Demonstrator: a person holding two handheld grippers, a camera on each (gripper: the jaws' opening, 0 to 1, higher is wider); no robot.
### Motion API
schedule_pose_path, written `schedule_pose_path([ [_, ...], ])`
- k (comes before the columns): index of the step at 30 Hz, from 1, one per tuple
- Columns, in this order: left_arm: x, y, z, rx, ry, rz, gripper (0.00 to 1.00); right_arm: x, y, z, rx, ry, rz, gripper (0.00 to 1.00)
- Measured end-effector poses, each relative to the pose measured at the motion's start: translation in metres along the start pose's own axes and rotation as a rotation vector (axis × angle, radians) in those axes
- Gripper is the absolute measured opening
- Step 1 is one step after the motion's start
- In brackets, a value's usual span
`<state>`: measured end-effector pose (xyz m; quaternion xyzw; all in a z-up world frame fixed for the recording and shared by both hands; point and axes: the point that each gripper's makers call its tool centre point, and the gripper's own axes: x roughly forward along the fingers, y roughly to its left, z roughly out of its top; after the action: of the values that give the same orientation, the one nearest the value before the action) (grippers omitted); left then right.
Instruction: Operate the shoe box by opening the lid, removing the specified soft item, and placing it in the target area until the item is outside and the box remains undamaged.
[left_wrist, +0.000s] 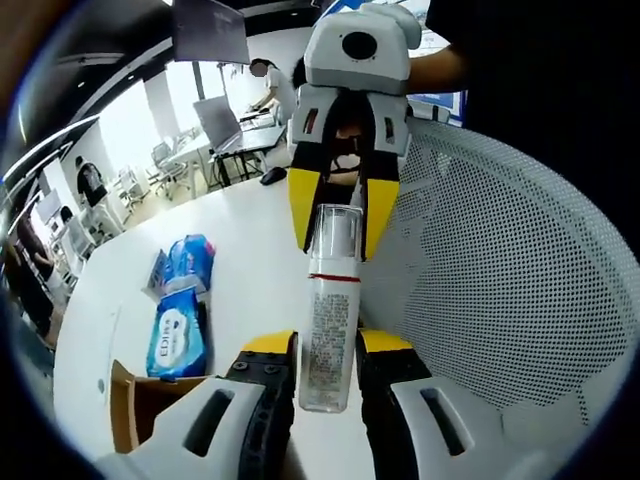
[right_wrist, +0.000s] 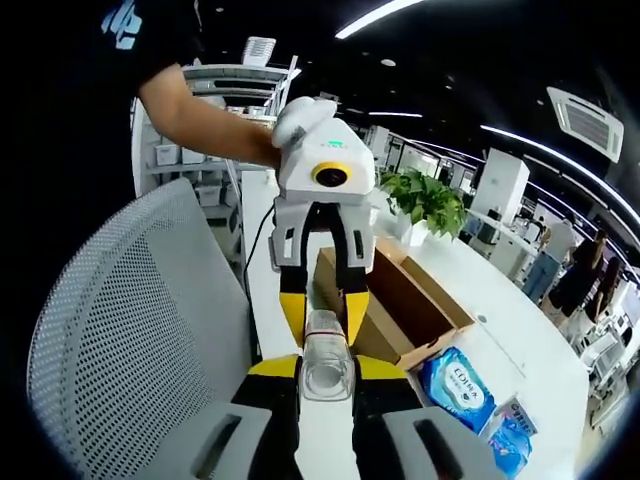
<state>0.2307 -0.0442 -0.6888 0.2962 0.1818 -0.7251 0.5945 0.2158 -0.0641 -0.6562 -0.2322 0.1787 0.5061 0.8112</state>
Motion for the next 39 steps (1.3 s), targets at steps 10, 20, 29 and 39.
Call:
schedule_pose_path([
  [10, -0.008, 0.015, -0.002, -0.08, -0.042, 0.1, 0.35, 0.0, -0.008, 0.001, -0.012, 0.011, 0.014, 0.14],
  [20, -0.012, 0.02, -0.011, -0.147, -0.035, 0.169, 0.49, -0.005, -0.022, 0.005, -0.031, 0.01, 0.017, 0.14],
  [29, -0.023, 0.027, -0.017, -0.23, -0.065, 0.265, 0.62, -0.012, -0.048, 0.007, -0.065, 0.023, 0.007, 0.14],
  [39, -0.036, 0.031, -0.023, -0.29, -0.105, 0.348, 0.7, -0.02, -0.082, 0.008, -0.146, 0.068, 0.002, 0.14],
])
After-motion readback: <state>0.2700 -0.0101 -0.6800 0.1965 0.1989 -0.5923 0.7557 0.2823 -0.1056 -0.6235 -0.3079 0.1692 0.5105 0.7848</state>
